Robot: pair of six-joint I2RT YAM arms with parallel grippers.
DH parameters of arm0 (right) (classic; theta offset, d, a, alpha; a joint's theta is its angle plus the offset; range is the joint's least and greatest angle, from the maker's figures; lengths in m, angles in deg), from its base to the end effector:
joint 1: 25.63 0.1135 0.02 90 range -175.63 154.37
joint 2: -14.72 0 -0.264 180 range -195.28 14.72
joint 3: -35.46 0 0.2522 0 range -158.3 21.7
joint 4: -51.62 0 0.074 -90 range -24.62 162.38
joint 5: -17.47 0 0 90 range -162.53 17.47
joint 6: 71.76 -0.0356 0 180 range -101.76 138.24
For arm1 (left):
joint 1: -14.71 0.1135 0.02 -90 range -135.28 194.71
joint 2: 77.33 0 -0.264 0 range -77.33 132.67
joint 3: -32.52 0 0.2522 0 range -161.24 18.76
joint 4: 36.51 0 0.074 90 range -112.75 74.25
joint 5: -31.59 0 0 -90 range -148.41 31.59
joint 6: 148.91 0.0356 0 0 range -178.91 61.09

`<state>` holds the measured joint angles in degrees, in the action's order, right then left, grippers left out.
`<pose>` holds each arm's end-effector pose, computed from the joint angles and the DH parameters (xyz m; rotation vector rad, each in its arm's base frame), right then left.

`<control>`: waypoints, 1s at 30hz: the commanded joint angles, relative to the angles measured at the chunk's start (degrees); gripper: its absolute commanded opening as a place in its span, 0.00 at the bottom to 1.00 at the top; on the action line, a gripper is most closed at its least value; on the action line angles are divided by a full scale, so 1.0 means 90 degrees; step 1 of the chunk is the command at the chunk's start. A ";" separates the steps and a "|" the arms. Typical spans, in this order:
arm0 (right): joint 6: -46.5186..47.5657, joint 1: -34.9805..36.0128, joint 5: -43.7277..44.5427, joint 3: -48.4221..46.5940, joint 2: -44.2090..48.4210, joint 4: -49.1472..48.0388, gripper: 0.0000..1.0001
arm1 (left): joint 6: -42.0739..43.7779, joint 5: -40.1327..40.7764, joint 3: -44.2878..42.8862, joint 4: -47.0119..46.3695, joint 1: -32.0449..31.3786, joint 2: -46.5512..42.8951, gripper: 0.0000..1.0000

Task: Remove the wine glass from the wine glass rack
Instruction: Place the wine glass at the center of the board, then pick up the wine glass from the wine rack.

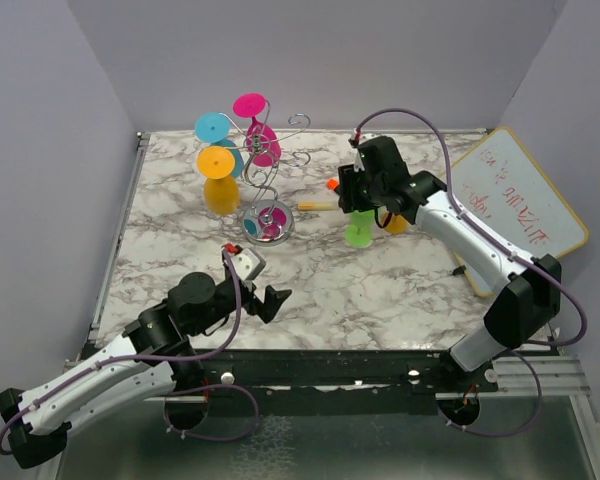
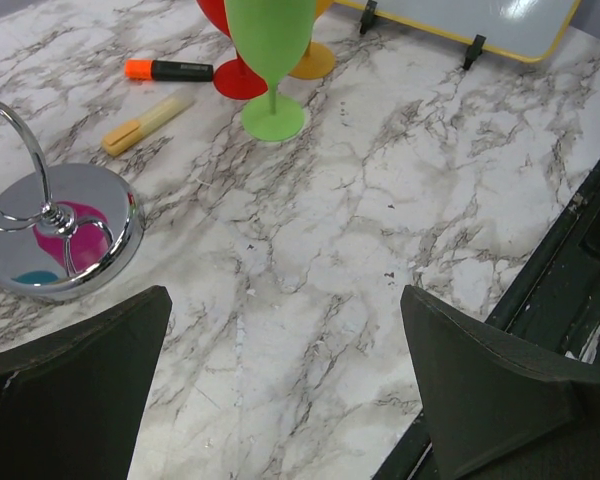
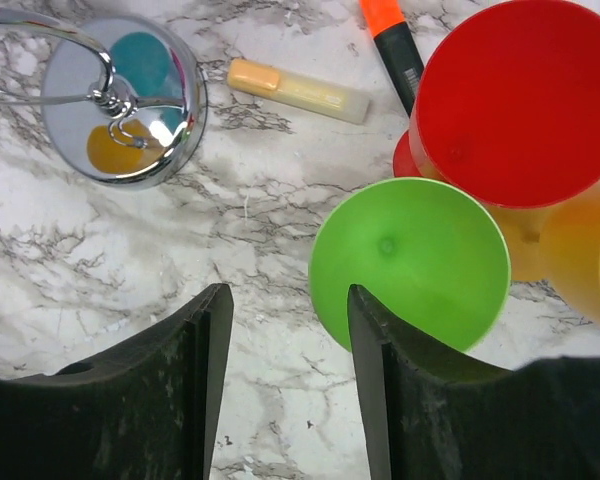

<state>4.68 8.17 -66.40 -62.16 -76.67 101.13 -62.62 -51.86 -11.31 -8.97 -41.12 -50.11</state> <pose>0.2986 0.1953 0.3298 -0.3576 2.3115 0.2910 0.0788 -0.1088 0.2856 0.7162 1.6586 -0.6499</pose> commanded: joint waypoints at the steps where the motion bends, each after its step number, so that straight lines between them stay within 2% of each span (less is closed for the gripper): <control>1: -0.0483 0.0046 0.0064 -0.0187 0.0434 -0.0061 0.56 | -0.0356 0.0310 -0.0023 -0.0074 0.0034 0.0240 0.99; 5: -0.1040 0.0043 -0.0158 0.0206 0.0846 -0.0868 0.60 | -0.0899 0.0720 -0.0449 0.0428 0.0032 0.0620 0.99; 8: -0.1564 0.0043 -0.0191 0.0463 0.1218 -0.1215 0.60 | -0.0796 0.0541 -0.0740 0.0791 0.0032 0.0900 0.99; 10: -0.2053 0.0043 -0.0360 0.1005 0.1620 -0.1741 0.61 | -0.0900 0.0600 -0.0769 0.0786 0.0032 0.0934 0.99; 12: -0.2630 0.0043 -0.0599 0.1830 0.2126 -0.2700 0.61 | -0.1078 0.0602 -0.0805 0.0769 0.0032 0.0861 0.99; 15: -0.2946 0.0043 -0.1070 0.2693 0.2710 -0.3839 0.63 | -0.1627 0.0560 -0.0728 0.0569 0.0032 0.0475 0.99; 19: -0.2818 0.0043 -0.1662 0.2937 0.2981 -0.4207 0.66 | -0.2325 0.0598 -0.1159 0.0666 0.0032 0.0391 0.99; 23: -0.2714 0.0043 -0.2081 0.2934 0.3145 -0.4083 0.66 | -0.2748 0.0819 -0.2349 0.1721 0.0037 0.0977 0.95; 27: -0.3074 0.0043 -0.1261 0.3077 0.3554 -0.3606 0.66 | -0.3257 0.1721 -0.3109 0.2940 0.0032 0.1407 0.87; 30: -0.3206 0.0044 -0.0871 0.3352 0.3982 -0.3575 0.69 | -0.3493 0.2185 -0.3244 0.3305 0.0033 0.1491 0.86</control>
<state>-21.49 8.19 -79.42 -34.88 -45.48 68.01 -88.32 -41.24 -38.76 9.23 -41.01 -38.15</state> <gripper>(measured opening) 0.673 0.874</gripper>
